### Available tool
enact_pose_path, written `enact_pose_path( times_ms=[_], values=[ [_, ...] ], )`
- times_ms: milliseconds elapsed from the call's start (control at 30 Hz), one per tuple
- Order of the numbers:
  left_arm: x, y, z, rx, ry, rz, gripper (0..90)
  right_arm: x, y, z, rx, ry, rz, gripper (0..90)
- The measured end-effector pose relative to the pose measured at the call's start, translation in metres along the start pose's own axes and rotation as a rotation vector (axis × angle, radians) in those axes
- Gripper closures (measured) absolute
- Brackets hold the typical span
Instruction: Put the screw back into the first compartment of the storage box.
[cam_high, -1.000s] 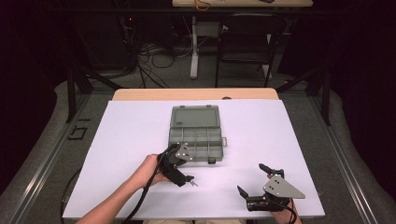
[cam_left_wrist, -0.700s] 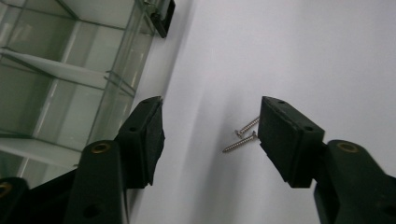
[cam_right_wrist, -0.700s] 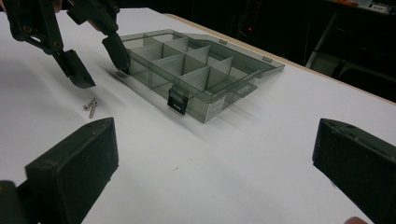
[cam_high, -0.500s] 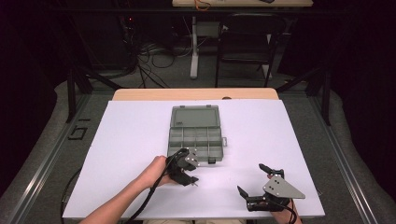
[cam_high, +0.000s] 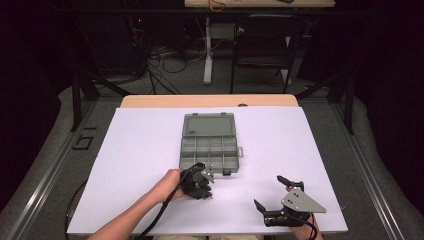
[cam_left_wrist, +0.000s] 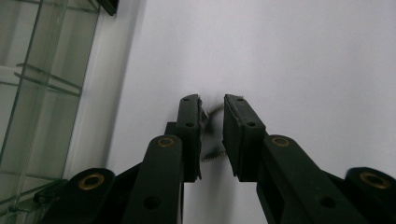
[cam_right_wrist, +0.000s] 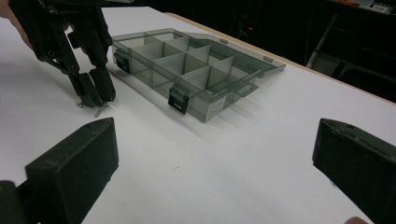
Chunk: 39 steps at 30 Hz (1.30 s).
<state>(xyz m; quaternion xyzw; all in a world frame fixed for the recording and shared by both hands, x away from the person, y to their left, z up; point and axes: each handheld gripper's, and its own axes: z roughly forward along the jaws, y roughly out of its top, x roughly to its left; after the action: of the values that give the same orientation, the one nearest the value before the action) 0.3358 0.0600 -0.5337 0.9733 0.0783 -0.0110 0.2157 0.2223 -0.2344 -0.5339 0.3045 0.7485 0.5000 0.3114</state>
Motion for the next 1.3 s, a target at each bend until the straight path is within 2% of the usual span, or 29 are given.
enact_pose_path(
  times_ms=[200, 233, 267, 333, 367, 400, 467, 500, 533, 567, 600, 633, 700, 733, 800, 867, 900, 933, 1000, 1067, 1100, 1167, 1233, 1300],
  values=[
    [0.000, 0.000, 0.000, -0.002, 0.010, 0.003, 82.9, 0.000, 0.000, 0.000, 0.004, 0.000, -0.001, 0.0],
    [0.000, 0.001, 0.000, 0.012, 0.015, 0.015, 83.1, 0.000, 0.000, 0.000, 0.001, -0.006, 0.001, 0.0],
    [0.001, 0.002, -0.001, 0.013, 0.014, 0.009, 82.7, -0.001, 0.000, 0.001, -0.001, -0.003, 0.006, 0.0],
    [0.001, 0.002, -0.003, -0.018, 0.011, -0.010, 79.6, -0.002, 0.000, 0.002, 0.011, -0.006, 0.004, 0.0],
    [0.001, 0.002, -0.003, -0.018, 0.011, -0.010, 77.1, -0.001, 0.000, 0.001, 0.011, -0.009, 0.009, 0.0],
    [0.000, 0.001, -0.011, -0.024, 0.022, -0.003, 74.0, -0.001, 0.000, 0.001, -0.003, -0.013, 0.010, 0.0],
    [0.000, 0.000, -0.015, -0.037, 0.020, -0.008, 69.7, -0.002, 0.000, 0.001, 0.010, -0.012, 0.009, 0.0],
    [0.002, -0.006, -0.021, -0.062, 0.025, -0.020, 65.6, -0.001, -0.001, 0.003, -0.013, -0.017, 0.009, 0.0],
    [0.002, -0.006, -0.021, -0.062, 0.025, -0.020, 64.5, -0.002, 0.000, 0.001, 0.011, -0.006, 0.004, 0.0],
    [0.002, -0.009, -0.022, -0.073, 0.013, -0.011, 62.3, -0.001, 0.000, 0.001, 0.000, -0.009, 0.008, 0.0],
    [0.002, -0.011, -0.024, -0.070, -0.007, 0.016, 60.0, -0.001, 0.000, 0.001, 0.005, -0.010, 0.010, 0.0],
    [0.001, -0.013, -0.024, -0.057, -0.004, 0.027, 59.4, -0.001, 0.000, 0.002, 0.007, -0.009, 0.002, 0.0],
    [0.000, -0.017, -0.023, -0.052, -0.045, 0.065, 57.7, -0.001, 0.000, 0.002, -0.003, -0.009, 0.005, 0.0],
    [0.000, -0.017, -0.023, -0.052, -0.045, 0.065, 57.5, -0.001, 0.000, 0.001, 0.005, -0.005, 0.004, 0.0],
    [-0.003, -0.017, -0.018, -0.006, -0.047, 0.113, 55.8, -0.001, 0.000, 0.002, 0.009, -0.001, 0.004, 0.0],
    [-0.003, -0.017, -0.017, 0.002, -0.060, 0.118, 55.5, -0.001, 0.000, 0.001, 0.007, -0.007, 0.011, 0.0],
    [-0.003, -0.017, -0.015, 0.016, -0.045, 0.136, 55.5, -0.001, 0.000, 0.001, 0.007, -0.007, 0.011, 0.0],
    [-0.003, -0.018, -0.014, 0.011, -0.042, 0.132, 55.0, -0.002, 0.000, -0.001, 0.022, 0.005, 0.010, 0.0],
    [-0.001, -0.019, -0.011, 0.008, -0.048, 0.133, 56.1, -0.002, 0.000, 0.001, -0.002, -0.001, 0.019, 0.0],
    [-0.001, -0.021, -0.009, 0.018, -0.053, 0.137, 57.3, -0.002, 0.000, 0.001, 0.002, 0.002, 0.018, 0.0],
    [0.000, -0.021, -0.009, 0.007, -0.051, 0.145, 57.3, -0.002, 0.000, 0.001, 0.002, 0.002, 0.018, 0.0],
    [0.000, -0.023, -0.009, -0.012, -0.047, 0.128, 61.7, -0.002, 0.000, 0.001, 0.001, 0.000, 0.014, 0.0],
    [0.000, -0.024, -0.008, -0.018, -0.033, 0.134, 64.6, -0.002, 0.000, 0.001, 0.004, 0.001, 0.014, 0.0],
    [0.000, -0.024, -0.008, -0.021, -0.038, 0.125, 66.3, -0.002, -0.001, 0.001, 0.006, -0.002, 0.018, 0.0]
  ],
)
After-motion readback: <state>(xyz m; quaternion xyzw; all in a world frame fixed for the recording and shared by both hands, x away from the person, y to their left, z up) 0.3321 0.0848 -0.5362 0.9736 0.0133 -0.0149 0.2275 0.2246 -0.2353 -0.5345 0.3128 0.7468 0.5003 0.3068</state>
